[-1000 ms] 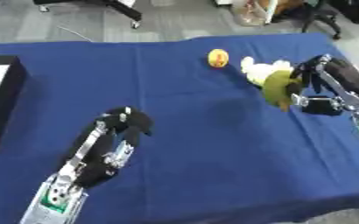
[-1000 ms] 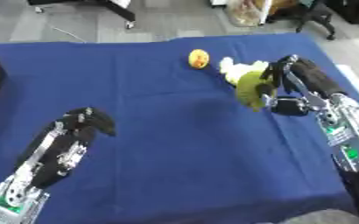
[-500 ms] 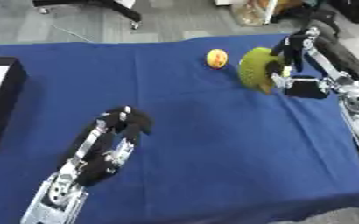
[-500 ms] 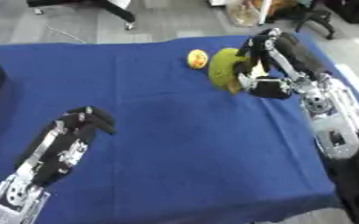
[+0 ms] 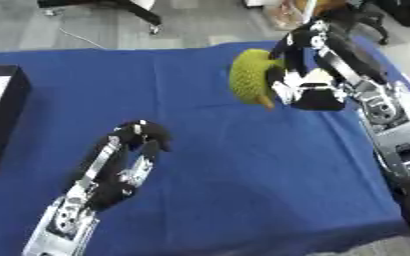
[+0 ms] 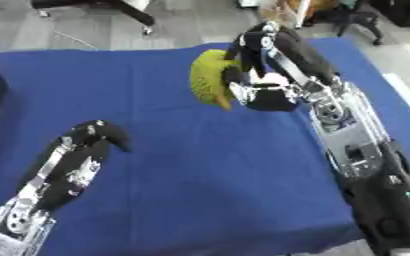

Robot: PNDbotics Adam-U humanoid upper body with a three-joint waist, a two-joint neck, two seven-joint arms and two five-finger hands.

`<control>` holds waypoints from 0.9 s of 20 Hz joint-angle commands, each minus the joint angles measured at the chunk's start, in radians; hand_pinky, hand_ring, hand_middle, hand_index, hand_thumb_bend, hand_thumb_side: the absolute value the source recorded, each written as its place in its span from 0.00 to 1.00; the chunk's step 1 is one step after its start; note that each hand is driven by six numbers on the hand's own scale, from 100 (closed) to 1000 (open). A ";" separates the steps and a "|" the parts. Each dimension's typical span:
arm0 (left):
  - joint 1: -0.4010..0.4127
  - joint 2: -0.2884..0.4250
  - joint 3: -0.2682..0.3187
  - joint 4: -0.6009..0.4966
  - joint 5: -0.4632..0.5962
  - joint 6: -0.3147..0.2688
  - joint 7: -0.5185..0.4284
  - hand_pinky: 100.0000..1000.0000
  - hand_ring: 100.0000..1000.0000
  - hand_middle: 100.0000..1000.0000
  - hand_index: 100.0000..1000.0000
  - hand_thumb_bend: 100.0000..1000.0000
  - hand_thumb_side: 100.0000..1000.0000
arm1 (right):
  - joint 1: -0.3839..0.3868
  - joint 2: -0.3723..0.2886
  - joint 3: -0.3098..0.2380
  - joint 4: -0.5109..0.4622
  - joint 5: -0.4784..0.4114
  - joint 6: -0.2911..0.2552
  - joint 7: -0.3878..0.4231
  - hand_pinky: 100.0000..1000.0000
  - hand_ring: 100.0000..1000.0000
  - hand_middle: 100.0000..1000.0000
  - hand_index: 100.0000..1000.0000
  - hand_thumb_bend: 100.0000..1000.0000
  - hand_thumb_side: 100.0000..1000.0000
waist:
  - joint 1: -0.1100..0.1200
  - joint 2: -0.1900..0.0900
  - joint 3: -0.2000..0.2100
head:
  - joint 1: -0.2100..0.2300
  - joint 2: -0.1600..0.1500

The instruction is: Pick up the objects with one hand, pass them to the other hand, and then place them into the box on the other side of the table.

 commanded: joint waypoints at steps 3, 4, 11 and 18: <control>-0.019 0.018 0.017 -0.010 -0.070 -0.001 0.036 0.76 0.66 0.71 0.84 0.00 0.64 | -0.030 0.037 0.022 -0.040 -0.046 -0.011 0.039 0.63 0.18 0.24 0.11 0.00 0.00 | -0.002 -0.014 0.004 | -0.006 -0.002; -0.020 0.020 0.023 -0.011 -0.095 0.000 0.044 0.76 0.68 0.74 0.85 0.00 0.65 | -0.033 0.043 0.026 -0.041 -0.050 -0.012 0.044 0.63 0.18 0.24 0.11 0.00 0.00 | -0.002 -0.014 0.005 | -0.007 -0.002; -0.017 0.022 0.058 -0.015 -0.294 0.010 0.126 0.79 0.75 0.81 0.92 0.10 0.54 | -0.047 0.074 0.040 -0.045 -0.066 -0.017 0.064 0.63 0.19 0.24 0.11 0.00 0.00 | 0.000 -0.011 0.010 | -0.012 -0.002; -0.012 0.016 0.067 -0.003 -0.447 0.026 0.198 0.80 0.77 0.84 0.95 0.14 0.52 | -0.059 0.102 0.063 -0.046 -0.083 -0.025 0.083 0.63 0.19 0.24 0.11 0.00 0.00 | 0.003 -0.010 0.011 | -0.019 -0.002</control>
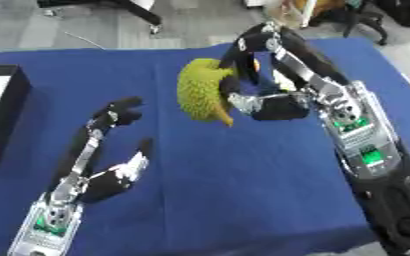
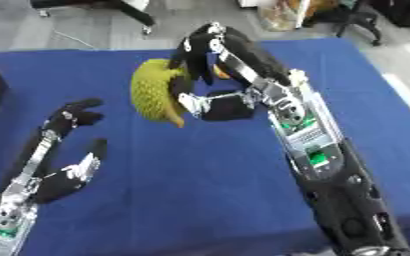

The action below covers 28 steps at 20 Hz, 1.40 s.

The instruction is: Pick up the objects with one hand, pass them to the other hand, and then place them into the box on the other side of the table.

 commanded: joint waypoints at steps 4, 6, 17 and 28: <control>-0.011 0.001 -0.005 0.008 -0.065 -0.007 0.033 0.80 0.77 0.85 0.96 0.17 0.47 | -0.036 0.018 0.032 -0.016 -0.034 -0.013 0.035 0.63 0.18 0.24 0.10 0.00 0.00 | 0.001 -0.011 0.002 | -0.010 -0.002; -0.013 0.001 -0.008 0.009 -0.063 -0.018 0.034 0.80 0.77 0.85 0.96 0.21 0.46 | -0.040 0.024 0.043 -0.010 -0.042 -0.017 0.045 0.62 0.18 0.24 0.10 0.00 0.00 | 0.001 -0.011 0.004 | -0.012 -0.002; -0.027 0.001 -0.020 0.003 -0.064 -0.070 0.021 0.80 0.78 0.85 0.98 0.41 0.44 | -0.056 0.044 0.083 0.018 -0.076 -0.028 0.081 0.62 0.17 0.23 0.10 0.00 0.00 | -0.002 -0.009 0.009 | -0.021 -0.002; -0.048 -0.007 -0.037 0.001 -0.004 -0.114 0.030 0.80 0.77 0.85 0.99 0.43 0.49 | -0.070 0.054 0.120 0.038 -0.111 -0.036 0.117 0.62 0.17 0.22 0.10 0.00 0.00 | -0.005 -0.008 0.011 | -0.029 -0.002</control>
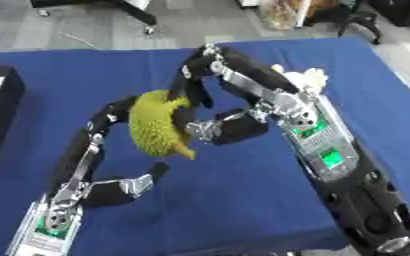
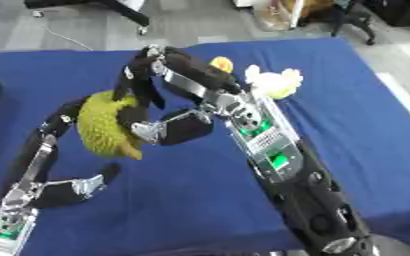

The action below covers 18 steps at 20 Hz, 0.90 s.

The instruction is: Pick up the objects with one hand, pass them to the other hand, and then place them into the box on the other side of the table.

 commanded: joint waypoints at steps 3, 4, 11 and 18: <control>-0.024 -0.010 -0.007 -0.021 0.040 -0.010 0.014 0.80 0.77 0.85 0.99 0.42 0.51 | -0.021 0.000 0.010 0.000 -0.025 -0.002 0.017 0.62 0.17 0.22 0.10 0.00 0.00 | 0.001 -0.008 0.001 | -0.004 -0.002; -0.027 -0.012 -0.008 -0.020 0.047 -0.011 0.018 0.79 0.77 0.85 0.99 0.42 0.51 | -0.021 0.000 0.012 0.002 -0.028 -0.002 0.019 0.62 0.17 0.22 0.10 0.00 0.00 | 0.001 -0.008 0.001 | -0.005 -0.002; -0.043 -0.021 -0.023 -0.027 0.108 -0.026 0.033 0.78 0.74 0.81 0.96 0.40 0.53 | -0.024 0.004 0.028 0.022 -0.046 -0.002 0.036 0.61 0.16 0.22 0.10 0.00 0.00 | 0.001 -0.006 0.000 | -0.006 -0.002; -0.047 -0.015 -0.034 -0.053 0.179 -0.057 0.014 0.76 0.71 0.76 0.92 0.37 0.49 | -0.023 0.007 0.032 0.048 -0.067 0.004 0.037 0.58 0.15 0.21 0.10 0.00 0.00 | 0.001 -0.006 0.000 | -0.008 -0.002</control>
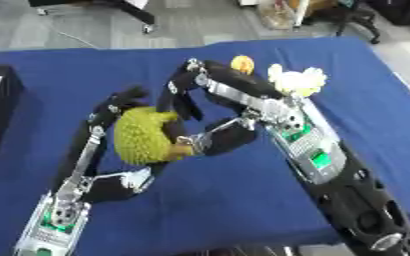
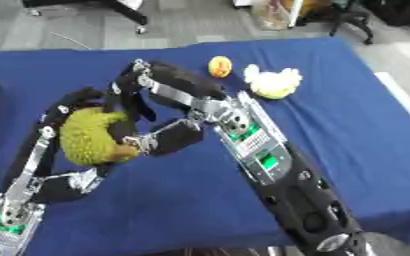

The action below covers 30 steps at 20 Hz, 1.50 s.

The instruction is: Pick up the objects with one hand, pass them to the other hand, and then place them into the box on the other side of the table.

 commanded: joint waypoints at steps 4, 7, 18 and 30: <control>-0.021 0.005 -0.005 -0.044 0.056 -0.030 -0.031 0.69 0.61 0.66 0.83 0.20 0.40 | -0.016 0.003 0.001 0.000 -0.021 0.009 -0.006 0.56 0.14 0.21 0.10 0.00 0.00 | 0.002 -0.009 -0.001 | -0.005 -0.002; -0.021 0.007 -0.004 -0.048 0.066 -0.030 -0.053 0.60 0.51 0.54 0.74 0.00 0.42 | -0.015 0.003 0.000 -0.002 -0.022 0.014 -0.014 0.55 0.14 0.20 0.10 0.00 0.00 | 0.002 -0.009 -0.001 | -0.005 -0.002; -0.019 0.006 -0.003 -0.048 0.089 0.011 -0.072 0.36 0.27 0.31 0.53 0.00 0.56 | -0.015 0.002 -0.010 -0.023 -0.005 0.028 -0.059 0.52 0.13 0.20 0.12 0.00 0.00 | 0.003 -0.009 -0.004 | -0.001 -0.002; -0.013 0.022 0.029 -0.055 0.084 0.063 -0.003 0.34 0.26 0.29 0.51 0.00 0.57 | 0.012 0.003 -0.073 -0.082 0.011 0.046 -0.179 0.64 0.31 0.48 0.77 0.01 0.37 | 0.012 -0.012 -0.011 | 0.093 -0.002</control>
